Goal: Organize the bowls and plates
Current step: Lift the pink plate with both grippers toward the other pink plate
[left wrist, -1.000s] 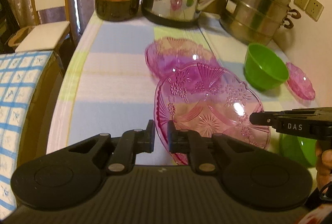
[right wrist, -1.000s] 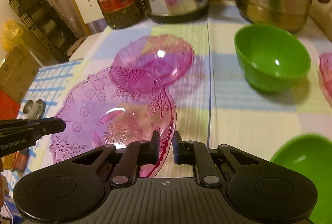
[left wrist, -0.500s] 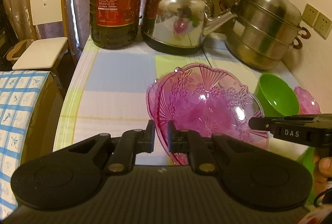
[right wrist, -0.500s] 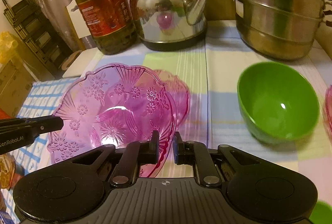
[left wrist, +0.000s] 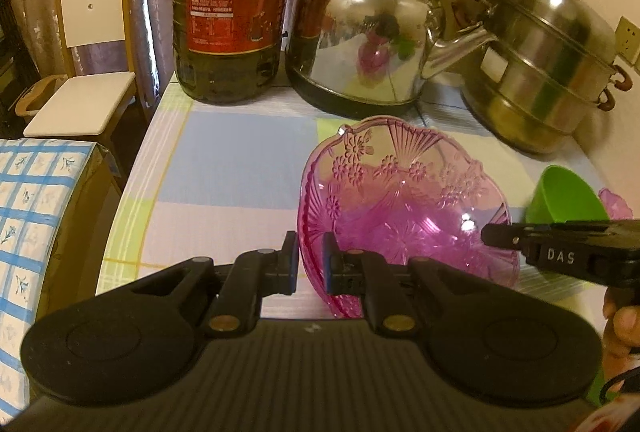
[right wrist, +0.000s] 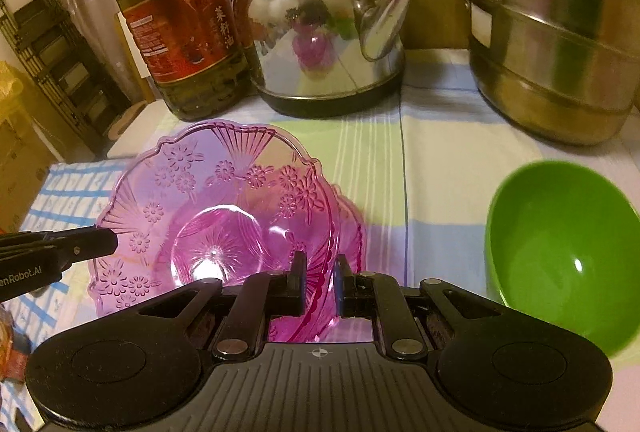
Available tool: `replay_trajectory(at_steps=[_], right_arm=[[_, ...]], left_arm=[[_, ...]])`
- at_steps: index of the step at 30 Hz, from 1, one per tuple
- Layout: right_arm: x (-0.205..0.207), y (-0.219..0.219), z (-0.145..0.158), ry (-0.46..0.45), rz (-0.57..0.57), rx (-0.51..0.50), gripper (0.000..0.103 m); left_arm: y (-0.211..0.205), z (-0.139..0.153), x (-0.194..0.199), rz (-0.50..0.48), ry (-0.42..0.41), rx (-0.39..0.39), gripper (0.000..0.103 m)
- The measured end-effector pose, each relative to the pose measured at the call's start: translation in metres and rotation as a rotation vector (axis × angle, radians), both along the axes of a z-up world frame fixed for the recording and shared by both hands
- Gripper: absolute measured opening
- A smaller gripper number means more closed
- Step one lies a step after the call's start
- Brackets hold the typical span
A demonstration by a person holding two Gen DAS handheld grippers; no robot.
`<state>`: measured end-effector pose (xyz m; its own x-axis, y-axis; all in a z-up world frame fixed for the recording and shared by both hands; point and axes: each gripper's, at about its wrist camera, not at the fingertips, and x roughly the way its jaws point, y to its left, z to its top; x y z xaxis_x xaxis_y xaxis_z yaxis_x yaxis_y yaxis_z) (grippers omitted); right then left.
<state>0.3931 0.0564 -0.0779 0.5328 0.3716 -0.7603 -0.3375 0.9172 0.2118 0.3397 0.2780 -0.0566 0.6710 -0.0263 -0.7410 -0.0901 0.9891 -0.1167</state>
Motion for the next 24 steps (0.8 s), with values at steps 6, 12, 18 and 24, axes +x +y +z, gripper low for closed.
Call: replay_trajectory(at_steps=[6, 12, 18, 24], right_arm=[[0.013, 0.002, -0.015, 0.015, 0.000, -0.020, 0.013], [0.021, 0.002, -0.024, 0.015, -0.002, -0.032, 0.013], [0.026, 0.001, -0.031, 0.020, -0.005, -0.041, 0.013], [0.028, -0.001, -0.034, 0.016, -0.004, -0.034, 0.013]], left_arm=[[-0.003, -0.016, 0.012, -0.004, 0.021, 0.022, 0.011], [-0.006, -0.025, 0.022, -0.001, 0.030, 0.029, 0.011], [-0.012, -0.033, 0.028, -0.003, 0.047, 0.044, 0.011], [-0.012, -0.037, 0.031, -0.003, 0.054, 0.049, 0.012]])
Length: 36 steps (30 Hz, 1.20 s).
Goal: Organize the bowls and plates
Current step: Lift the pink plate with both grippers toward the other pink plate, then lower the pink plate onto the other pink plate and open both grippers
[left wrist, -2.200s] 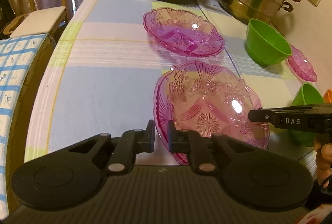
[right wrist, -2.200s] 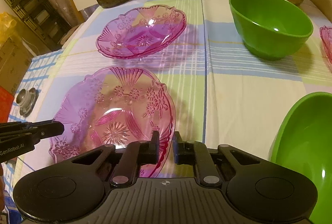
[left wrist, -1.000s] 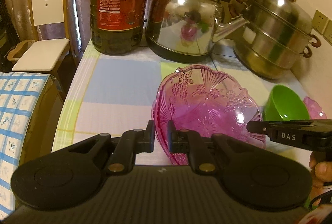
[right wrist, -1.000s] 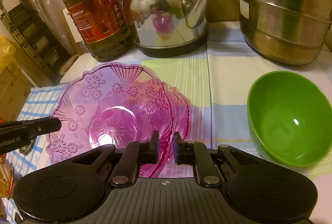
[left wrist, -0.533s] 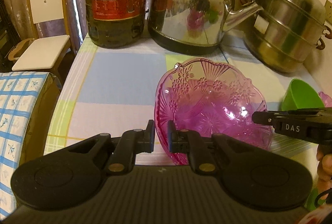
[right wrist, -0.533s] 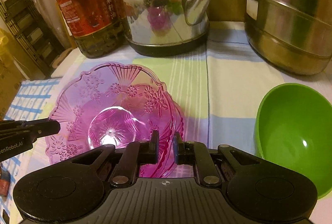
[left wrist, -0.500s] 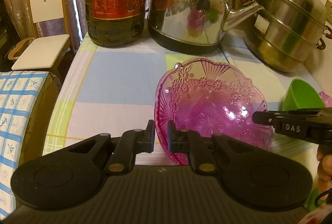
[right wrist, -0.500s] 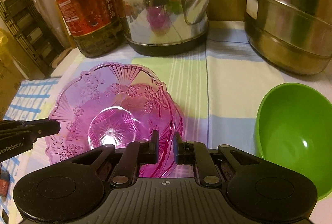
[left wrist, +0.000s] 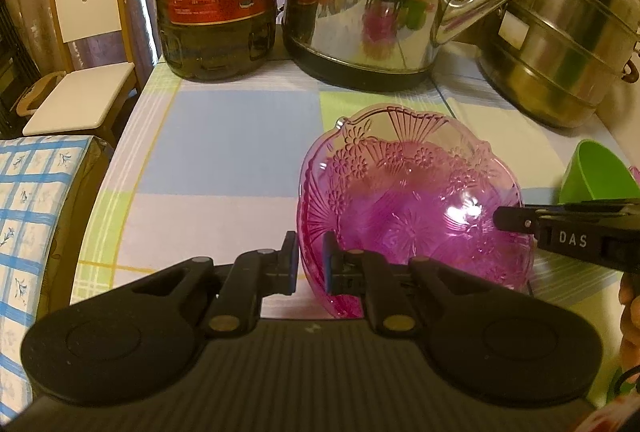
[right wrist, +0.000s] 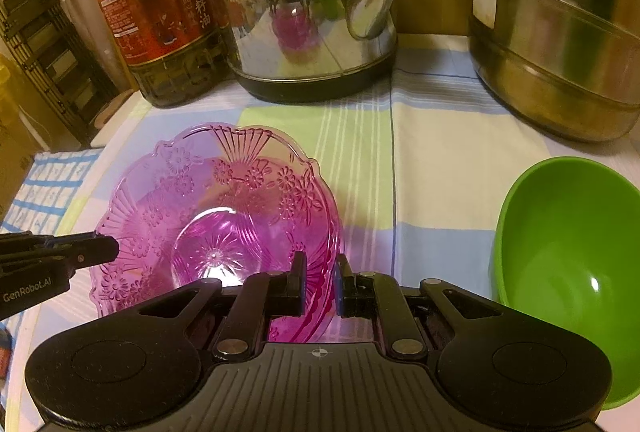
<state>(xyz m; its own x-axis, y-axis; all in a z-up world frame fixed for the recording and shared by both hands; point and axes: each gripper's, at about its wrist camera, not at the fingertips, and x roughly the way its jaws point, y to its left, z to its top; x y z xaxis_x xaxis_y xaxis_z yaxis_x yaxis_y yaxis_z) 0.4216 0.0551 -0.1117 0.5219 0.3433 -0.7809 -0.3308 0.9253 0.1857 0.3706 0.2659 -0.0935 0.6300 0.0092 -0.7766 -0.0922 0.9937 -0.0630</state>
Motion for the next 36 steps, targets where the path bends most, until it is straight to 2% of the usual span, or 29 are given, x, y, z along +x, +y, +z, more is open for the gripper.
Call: replay_trajectory(at_steps=[4, 5, 6, 8, 15, 22, 28, 32, 36], right_arm=[[0.003, -0.002, -0.002, -0.006, -0.011, 0.014, 0.015], [0.003, -0.003, -0.002, -0.002, -0.016, 0.019, 0.023], [0.004, -0.006, -0.003, 0.007, -0.018, 0.040, 0.035], [0.006, -0.011, -0.003, 0.020, -0.032, 0.081, 0.048], [-0.005, -0.018, 0.019, -0.041, -0.036, 0.094, 0.049], [-0.038, -0.034, 0.050, -0.070, -0.061, 0.108, 0.049], [-0.087, -0.065, 0.084, -0.095, -0.101, 0.107, 0.049], [-0.125, -0.096, 0.103, -0.099, -0.147, 0.090, 0.049], [-0.161, -0.134, 0.119, -0.116, -0.217, 0.068, 0.049]], left_arm=[[0.000, -0.003, 0.001, 0.026, 0.001, 0.016, 0.015], [0.001, -0.002, 0.001, 0.038, -0.006, 0.016, 0.017], [0.002, -0.001, -0.001, 0.047, -0.013, 0.013, 0.018], [0.004, 0.002, -0.004, 0.059, -0.028, 0.010, 0.019], [-0.002, 0.020, -0.023, 0.083, -0.080, -0.015, 0.021], [-0.030, 0.047, -0.051, 0.068, -0.110, -0.006, 0.025], [-0.062, 0.073, -0.083, 0.042, -0.128, -0.026, 0.042], [-0.093, 0.094, -0.106, 0.006, -0.145, -0.058, 0.067], [-0.128, 0.111, -0.131, -0.046, -0.165, -0.073, 0.070]])
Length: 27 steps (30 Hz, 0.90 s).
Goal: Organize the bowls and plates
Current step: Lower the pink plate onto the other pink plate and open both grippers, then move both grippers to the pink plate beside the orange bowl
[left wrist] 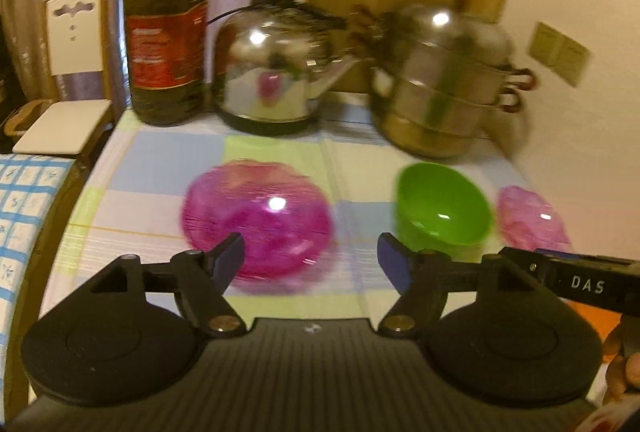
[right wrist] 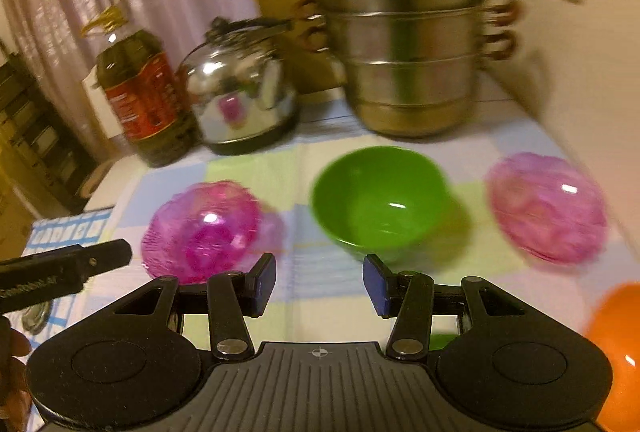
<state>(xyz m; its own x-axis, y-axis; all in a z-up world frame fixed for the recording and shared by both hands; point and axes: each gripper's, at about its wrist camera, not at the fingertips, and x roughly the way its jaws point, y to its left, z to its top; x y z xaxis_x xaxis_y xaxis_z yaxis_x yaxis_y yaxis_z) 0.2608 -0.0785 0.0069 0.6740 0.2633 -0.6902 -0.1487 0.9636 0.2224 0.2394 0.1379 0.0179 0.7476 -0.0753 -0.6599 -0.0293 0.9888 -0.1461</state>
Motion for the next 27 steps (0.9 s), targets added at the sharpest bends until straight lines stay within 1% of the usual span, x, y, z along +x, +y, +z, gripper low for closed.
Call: replay_trajectory(at_steps=[7, 10, 14, 20, 27], right_arm=[[-0.054, -0.069, 0.025, -0.003, -0.122, -0.018, 0.049], [-0.074, -0.094, 0.035, -0.013, -0.150, -0.026, 0.049], [-0.099, -0.123, 0.046, -0.029, -0.184, -0.038, 0.049], [-0.126, -0.153, 0.058, -0.047, -0.227, -0.048, 0.049], [-0.155, -0.165, 0.064, -0.065, -0.231, -0.070, 0.049]], left_arm=[[-0.066, 0.023, -0.041, -0.068, -0.029, -0.023, 0.070], [-0.090, 0.028, -0.056, -0.080, -0.036, -0.026, 0.070], [-0.111, 0.031, -0.071, -0.090, -0.033, -0.051, 0.070], [-0.140, 0.036, -0.090, -0.122, -0.036, -0.061, 0.070], [-0.160, 0.034, -0.112, -0.151, -0.030, -0.052, 0.070]])
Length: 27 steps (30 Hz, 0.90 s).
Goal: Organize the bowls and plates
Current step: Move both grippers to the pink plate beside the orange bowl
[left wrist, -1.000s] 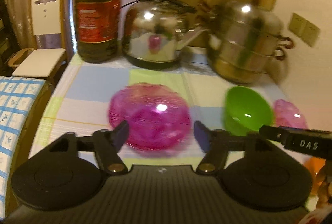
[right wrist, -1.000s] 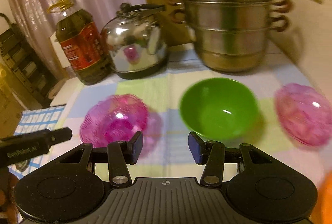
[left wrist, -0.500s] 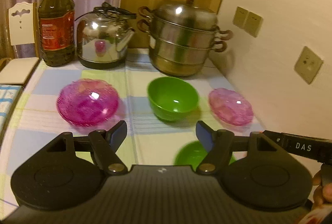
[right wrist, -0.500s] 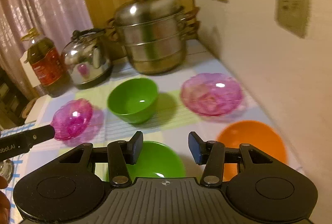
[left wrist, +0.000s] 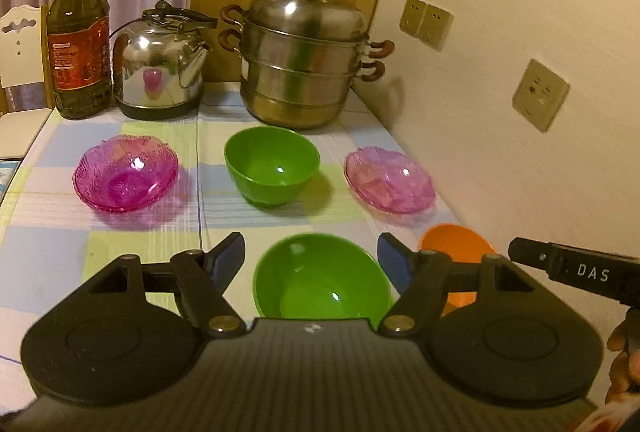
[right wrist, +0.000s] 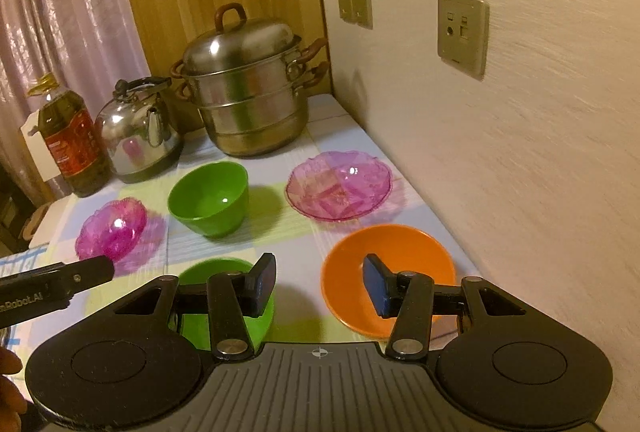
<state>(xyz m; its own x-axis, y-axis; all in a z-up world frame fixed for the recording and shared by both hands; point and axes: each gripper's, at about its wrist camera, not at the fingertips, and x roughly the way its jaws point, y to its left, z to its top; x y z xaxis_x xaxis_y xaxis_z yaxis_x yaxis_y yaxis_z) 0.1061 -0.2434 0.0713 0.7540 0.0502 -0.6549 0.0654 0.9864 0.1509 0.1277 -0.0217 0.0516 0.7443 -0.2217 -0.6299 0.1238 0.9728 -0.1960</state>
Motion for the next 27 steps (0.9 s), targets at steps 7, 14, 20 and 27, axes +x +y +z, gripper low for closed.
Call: replay_trajectory(at_steps=[7, 14, 20, 27], right_arm=[[-0.019, -0.002, -0.012, -0.002, 0.023, -0.026, 0.049], [-0.031, -0.002, -0.028, 0.015, 0.049, -0.053, 0.049], [-0.027, -0.006, -0.035, 0.021, 0.053, -0.048, 0.049], [-0.004, -0.020, -0.043, 0.039, 0.035, -0.004, 0.049]], left_arm=[[-0.011, -0.012, -0.021, 0.006, 0.011, 0.001, 0.070], [-0.015, -0.024, -0.030, 0.008, 0.033, 0.000, 0.070], [-0.020, -0.032, -0.026, 0.000, 0.054, 0.001, 0.070], [-0.032, -0.031, 0.003, -0.018, 0.059, -0.007, 0.070]])
